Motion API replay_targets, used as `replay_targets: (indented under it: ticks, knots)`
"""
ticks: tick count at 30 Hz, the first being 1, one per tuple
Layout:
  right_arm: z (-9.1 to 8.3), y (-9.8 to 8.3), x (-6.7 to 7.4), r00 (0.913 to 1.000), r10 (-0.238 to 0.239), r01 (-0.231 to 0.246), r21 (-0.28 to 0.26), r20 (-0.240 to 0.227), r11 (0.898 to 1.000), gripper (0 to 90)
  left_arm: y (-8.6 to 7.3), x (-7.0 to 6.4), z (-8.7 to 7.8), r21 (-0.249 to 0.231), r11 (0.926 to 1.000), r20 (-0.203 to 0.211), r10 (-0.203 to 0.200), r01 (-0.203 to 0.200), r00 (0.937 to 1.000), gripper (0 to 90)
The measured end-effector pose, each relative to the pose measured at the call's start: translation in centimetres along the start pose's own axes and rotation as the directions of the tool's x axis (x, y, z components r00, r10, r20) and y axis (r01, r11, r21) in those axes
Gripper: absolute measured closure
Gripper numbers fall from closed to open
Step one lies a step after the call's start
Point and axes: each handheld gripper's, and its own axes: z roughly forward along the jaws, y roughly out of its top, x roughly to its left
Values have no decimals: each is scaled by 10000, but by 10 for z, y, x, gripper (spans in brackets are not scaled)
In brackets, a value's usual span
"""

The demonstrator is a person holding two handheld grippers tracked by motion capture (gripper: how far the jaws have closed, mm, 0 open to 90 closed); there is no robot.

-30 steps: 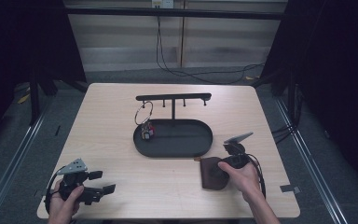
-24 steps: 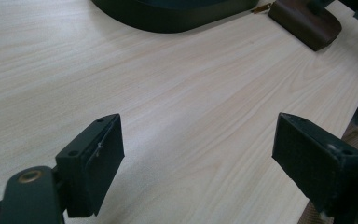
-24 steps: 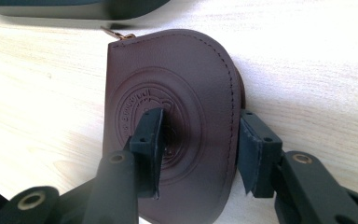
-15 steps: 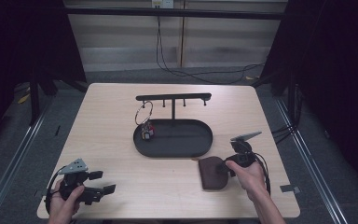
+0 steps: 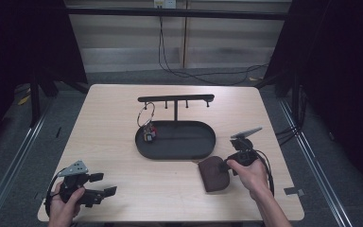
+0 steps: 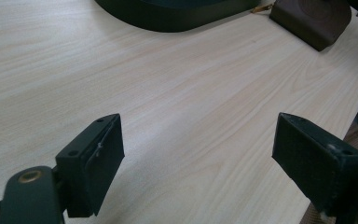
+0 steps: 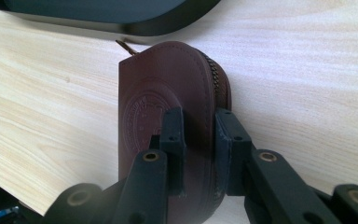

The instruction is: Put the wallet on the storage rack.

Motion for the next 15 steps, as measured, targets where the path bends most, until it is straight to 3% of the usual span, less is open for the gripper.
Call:
replay_targets:
  ticks: [7,15]
  knots:
    - [-5,2,5,9999,-147,147,-75,-91,9999,794,0,-1,1,119,9999,12,-72,72,10000,164]
    - [-11,11,20,9976,-656,654,66,201,9978,831,0,0,0,107,9999,-58,-2,2,10000,164]
